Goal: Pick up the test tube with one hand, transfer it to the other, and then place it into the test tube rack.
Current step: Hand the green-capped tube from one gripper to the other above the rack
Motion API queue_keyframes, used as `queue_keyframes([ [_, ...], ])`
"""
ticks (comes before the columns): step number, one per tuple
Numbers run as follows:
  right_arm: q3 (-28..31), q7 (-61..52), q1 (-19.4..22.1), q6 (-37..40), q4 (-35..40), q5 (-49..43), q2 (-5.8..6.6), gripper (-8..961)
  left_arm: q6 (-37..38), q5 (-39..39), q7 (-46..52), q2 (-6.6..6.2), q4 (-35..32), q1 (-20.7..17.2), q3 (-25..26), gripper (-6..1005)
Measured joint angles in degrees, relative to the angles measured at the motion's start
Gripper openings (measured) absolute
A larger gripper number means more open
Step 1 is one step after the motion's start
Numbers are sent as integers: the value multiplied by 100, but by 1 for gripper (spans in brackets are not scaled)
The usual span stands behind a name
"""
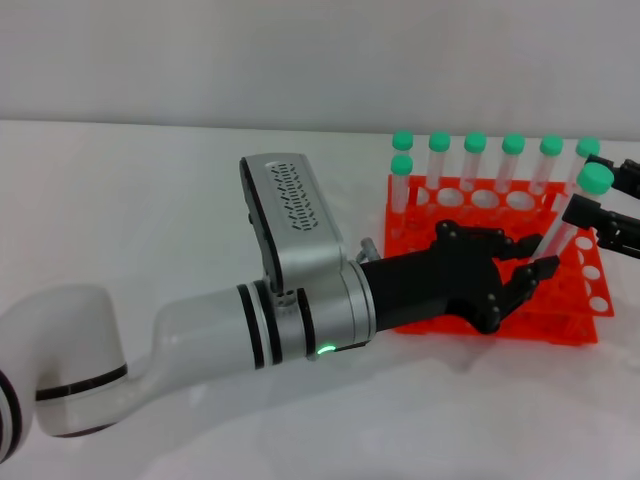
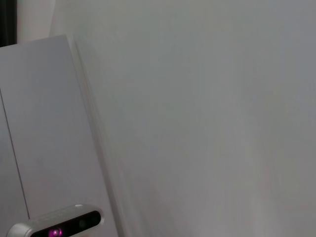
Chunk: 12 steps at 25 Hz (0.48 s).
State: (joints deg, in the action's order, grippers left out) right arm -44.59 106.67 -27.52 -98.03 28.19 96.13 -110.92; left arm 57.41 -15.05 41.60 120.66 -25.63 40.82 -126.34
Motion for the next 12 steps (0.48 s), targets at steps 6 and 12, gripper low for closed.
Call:
queue_keyframes([
  [6, -4, 4, 30, -27, 0, -5, -4, 808, 9, -8, -3, 0, -4, -14, -14, 182],
  [12, -80, 2, 50, -69, 0, -8, 2, 586, 0, -13, 0, 2, -4, -24, -18, 182],
])
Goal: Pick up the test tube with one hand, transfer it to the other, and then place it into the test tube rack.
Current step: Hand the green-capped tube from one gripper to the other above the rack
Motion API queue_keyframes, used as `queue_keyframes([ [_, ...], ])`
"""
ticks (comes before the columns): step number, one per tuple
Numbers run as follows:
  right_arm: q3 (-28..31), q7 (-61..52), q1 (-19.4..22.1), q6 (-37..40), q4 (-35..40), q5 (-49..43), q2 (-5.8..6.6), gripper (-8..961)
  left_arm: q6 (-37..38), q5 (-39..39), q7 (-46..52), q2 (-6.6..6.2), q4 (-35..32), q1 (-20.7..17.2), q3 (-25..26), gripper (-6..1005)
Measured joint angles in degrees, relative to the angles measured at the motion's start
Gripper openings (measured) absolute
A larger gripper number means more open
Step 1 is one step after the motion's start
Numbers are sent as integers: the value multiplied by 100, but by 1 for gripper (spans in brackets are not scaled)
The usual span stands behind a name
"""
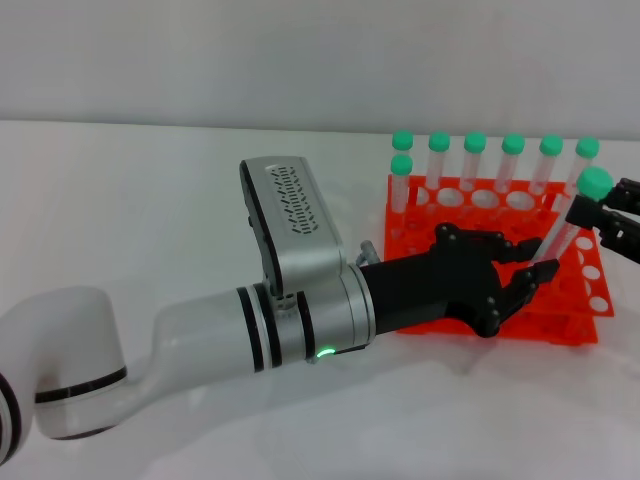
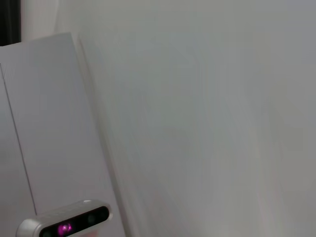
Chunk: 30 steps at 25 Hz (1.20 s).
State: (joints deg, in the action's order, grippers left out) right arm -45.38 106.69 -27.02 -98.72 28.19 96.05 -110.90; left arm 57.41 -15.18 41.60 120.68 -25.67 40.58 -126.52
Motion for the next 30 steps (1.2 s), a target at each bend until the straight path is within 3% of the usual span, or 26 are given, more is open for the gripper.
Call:
queue_keyframes([
  [2, -3, 14, 7, -11, 1, 0, 0, 351, -3, -1, 18, 0, 1, -3, -1, 182],
  [13, -5, 19, 13, -8, 2, 0, -10, 195, 9, -1, 44, -5, 42, -6, -4, 183],
  [24, 60, 18, 11, -16, 5, 57, -51, 207, -269, 106, -150, -12, 71, -68, -6, 182],
  [30, 98, 23, 13, 8, 5, 70, -69, 213, -337, 228, -482, -9, 77, -169, -3, 362],
])
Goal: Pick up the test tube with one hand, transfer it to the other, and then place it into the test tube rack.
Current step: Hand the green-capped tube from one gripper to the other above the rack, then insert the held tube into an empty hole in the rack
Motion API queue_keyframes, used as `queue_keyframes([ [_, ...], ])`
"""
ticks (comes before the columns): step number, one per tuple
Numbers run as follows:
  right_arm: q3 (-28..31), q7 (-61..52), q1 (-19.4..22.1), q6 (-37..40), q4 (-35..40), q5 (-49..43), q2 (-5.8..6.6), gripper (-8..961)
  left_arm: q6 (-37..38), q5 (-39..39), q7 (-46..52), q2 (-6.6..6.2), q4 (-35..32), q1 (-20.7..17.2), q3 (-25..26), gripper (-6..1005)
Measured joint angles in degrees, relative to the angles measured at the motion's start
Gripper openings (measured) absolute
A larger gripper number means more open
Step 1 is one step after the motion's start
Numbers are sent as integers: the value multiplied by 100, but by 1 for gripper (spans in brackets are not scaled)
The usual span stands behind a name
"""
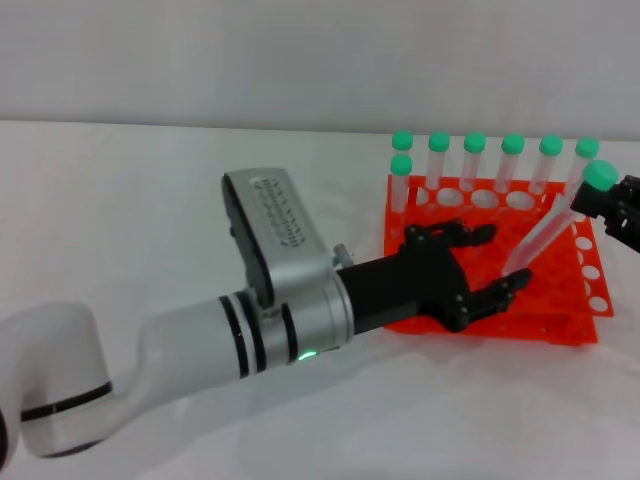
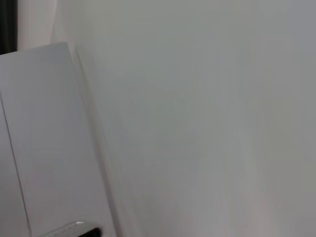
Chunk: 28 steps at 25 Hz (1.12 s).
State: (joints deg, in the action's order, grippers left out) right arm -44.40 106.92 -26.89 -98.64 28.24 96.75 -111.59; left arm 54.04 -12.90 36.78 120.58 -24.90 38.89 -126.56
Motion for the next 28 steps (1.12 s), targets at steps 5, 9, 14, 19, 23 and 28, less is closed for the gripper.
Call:
queue_keyframes([
  [5, 205, 106, -13, 215, -1, 13, -61, 218, 126, 838, -1107, 4, -71, -538, 0, 595],
  [9, 276, 298, -186, 658, 1, 15, -196, 223, 699, 1964, -1531, -28, 9, -1177, 1, 779],
  [14, 250, 678, -530, 1179, -105, 34, -384, 228, 1511, 3418, -1561, -50, 348, -1943, 60, 854],
  [19, 221, 1328, -990, 1637, -772, 315, -409, 233, 1943, 4161, -1576, -52, 586, -2450, 68, 890],
  [23, 127, 1696, -1221, 2129, -1065, 340, -421, 238, 1995, 4441, -1628, -52, 659, -2659, 70, 890],
  [28, -154, 2104, -1652, 2726, -1439, 368, -459, 243, 2264, 4841, -1662, -47, 991, -2807, 44, 890],
])
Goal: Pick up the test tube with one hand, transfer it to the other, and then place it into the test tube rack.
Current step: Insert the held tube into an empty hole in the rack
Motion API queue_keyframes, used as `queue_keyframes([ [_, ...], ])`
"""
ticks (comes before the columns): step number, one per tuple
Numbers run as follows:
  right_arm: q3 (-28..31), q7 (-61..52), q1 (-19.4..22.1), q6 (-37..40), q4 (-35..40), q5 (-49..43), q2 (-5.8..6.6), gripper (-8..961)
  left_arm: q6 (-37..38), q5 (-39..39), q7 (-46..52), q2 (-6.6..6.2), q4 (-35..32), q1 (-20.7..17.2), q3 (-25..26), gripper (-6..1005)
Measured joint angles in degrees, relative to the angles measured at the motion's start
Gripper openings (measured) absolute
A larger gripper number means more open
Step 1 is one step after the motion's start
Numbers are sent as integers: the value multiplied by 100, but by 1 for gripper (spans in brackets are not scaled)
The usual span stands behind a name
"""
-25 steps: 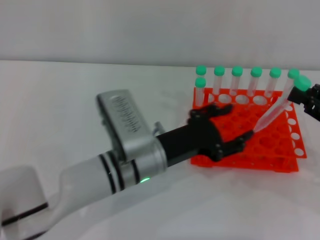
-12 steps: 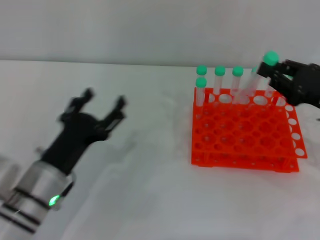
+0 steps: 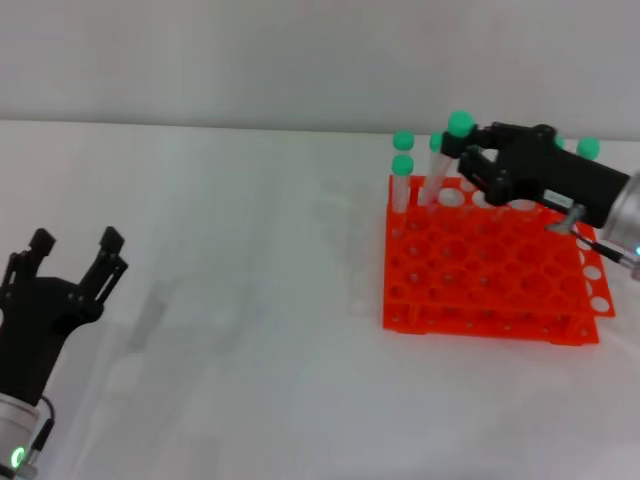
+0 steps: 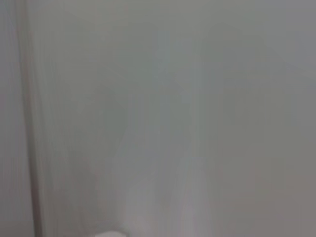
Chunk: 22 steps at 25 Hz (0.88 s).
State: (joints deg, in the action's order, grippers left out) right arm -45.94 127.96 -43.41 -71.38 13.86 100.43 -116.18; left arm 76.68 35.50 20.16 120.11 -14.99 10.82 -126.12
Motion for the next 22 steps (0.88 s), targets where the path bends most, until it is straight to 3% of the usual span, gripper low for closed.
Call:
queue_keyframes([
  [8, -68, 137, -370, 510, -310, 3, -1, 251, -16, 44, -8, -9, 36, 78, -27, 890],
  [22, -25, 80, -301, 599, -269, 2, 14, 266, -31, 53, -13, -6, 48, 187, 13, 890],
])
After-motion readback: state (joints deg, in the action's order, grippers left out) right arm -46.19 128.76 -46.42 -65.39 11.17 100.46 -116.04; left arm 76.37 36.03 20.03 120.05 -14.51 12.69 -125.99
